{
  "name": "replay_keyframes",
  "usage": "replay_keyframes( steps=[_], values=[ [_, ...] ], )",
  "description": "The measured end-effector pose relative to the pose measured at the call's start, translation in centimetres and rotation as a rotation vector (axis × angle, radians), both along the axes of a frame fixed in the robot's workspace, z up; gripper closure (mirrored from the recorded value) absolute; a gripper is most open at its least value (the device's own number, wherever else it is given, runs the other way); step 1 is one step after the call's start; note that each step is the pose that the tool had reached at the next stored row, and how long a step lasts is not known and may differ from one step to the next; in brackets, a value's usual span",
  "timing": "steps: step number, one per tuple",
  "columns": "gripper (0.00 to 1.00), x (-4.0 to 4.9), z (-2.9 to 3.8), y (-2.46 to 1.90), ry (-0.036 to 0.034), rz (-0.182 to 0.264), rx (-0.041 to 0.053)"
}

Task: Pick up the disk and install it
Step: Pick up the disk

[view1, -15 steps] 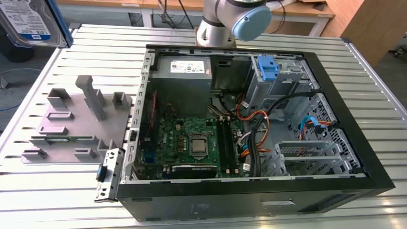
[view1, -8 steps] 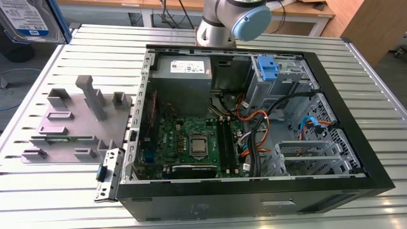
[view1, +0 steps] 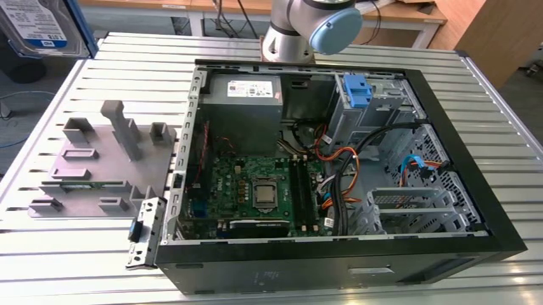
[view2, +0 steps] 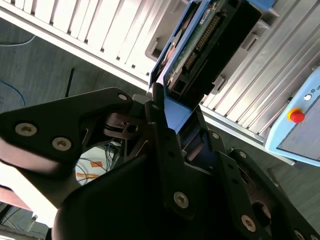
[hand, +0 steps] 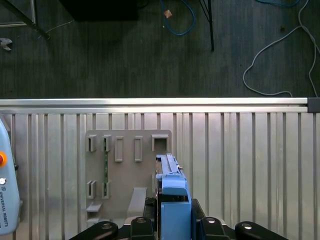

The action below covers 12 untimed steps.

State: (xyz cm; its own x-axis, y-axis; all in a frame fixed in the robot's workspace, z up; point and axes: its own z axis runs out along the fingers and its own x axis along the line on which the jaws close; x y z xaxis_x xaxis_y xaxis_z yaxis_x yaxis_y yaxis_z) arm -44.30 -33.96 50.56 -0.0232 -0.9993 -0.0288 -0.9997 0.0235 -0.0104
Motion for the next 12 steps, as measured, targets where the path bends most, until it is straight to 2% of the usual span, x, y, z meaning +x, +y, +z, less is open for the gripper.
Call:
replay_keyframes(
  steps=[12],
  values=[
    [0.64,1.70,0.00,0.00,0.0000,0.000,0.0000]
  ],
)
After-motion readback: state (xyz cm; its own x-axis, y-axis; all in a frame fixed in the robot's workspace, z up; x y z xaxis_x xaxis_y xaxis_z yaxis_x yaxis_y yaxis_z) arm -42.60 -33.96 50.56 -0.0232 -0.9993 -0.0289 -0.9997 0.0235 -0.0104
